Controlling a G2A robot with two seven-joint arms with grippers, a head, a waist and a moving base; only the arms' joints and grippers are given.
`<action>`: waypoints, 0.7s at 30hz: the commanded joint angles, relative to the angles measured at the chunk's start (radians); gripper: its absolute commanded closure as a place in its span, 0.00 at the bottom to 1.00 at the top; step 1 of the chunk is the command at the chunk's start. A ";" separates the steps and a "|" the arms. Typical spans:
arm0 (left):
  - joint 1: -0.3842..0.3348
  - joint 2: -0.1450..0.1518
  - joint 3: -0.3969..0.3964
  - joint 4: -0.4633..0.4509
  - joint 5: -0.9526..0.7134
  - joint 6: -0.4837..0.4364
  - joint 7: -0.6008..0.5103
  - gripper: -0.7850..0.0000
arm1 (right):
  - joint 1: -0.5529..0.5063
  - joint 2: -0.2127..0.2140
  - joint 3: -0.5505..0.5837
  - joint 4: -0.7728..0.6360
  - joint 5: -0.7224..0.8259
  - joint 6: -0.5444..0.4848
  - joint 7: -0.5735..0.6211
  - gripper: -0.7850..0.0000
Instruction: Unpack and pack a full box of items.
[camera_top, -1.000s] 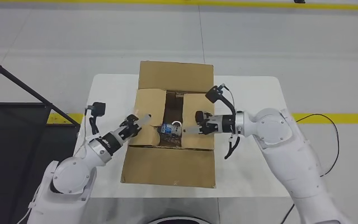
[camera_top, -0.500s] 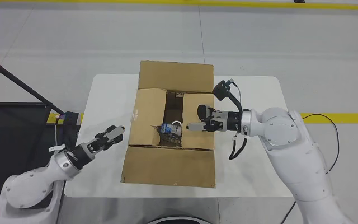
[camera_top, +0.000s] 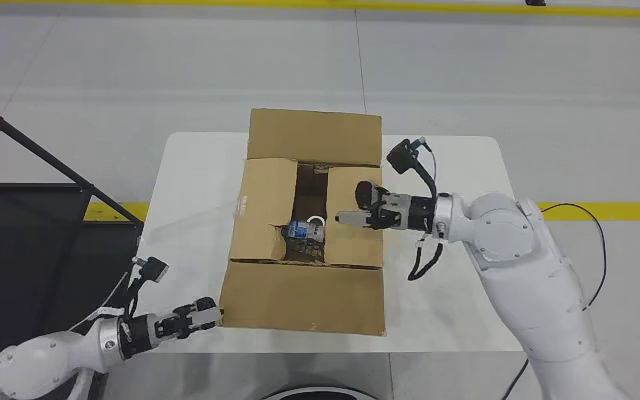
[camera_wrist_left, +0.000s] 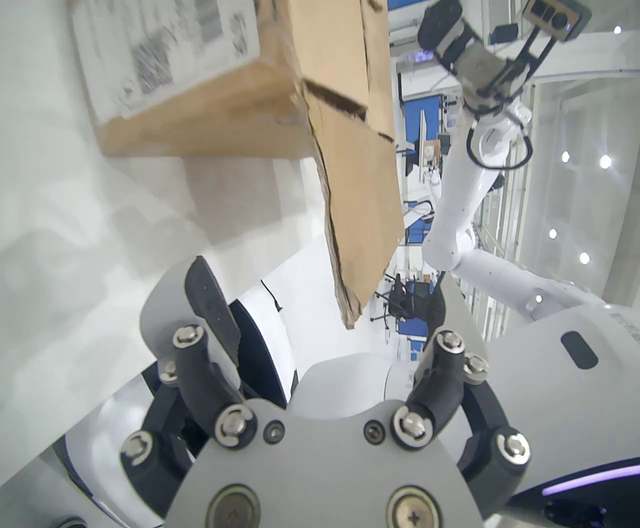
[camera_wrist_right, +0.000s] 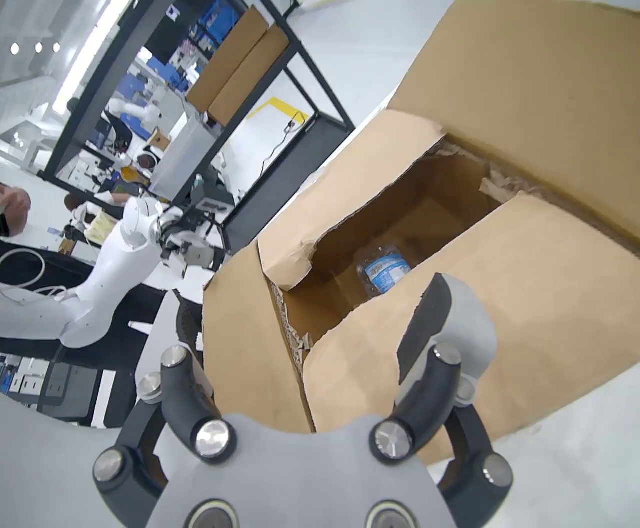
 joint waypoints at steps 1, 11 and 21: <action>-0.007 0.003 0.024 0.000 -0.015 -0.011 -0.029 0.00 | -0.004 0.000 0.014 0.007 -0.003 0.022 -0.053 0.00; -0.031 0.016 0.069 -0.019 -0.099 -0.060 -0.059 0.00 | 0.037 -0.018 0.010 0.119 -0.031 0.193 -0.295 0.00; -0.025 0.027 0.053 -0.080 -0.184 -0.100 -0.040 0.00 | 0.183 -0.062 -0.082 0.355 -0.034 0.266 -0.441 0.00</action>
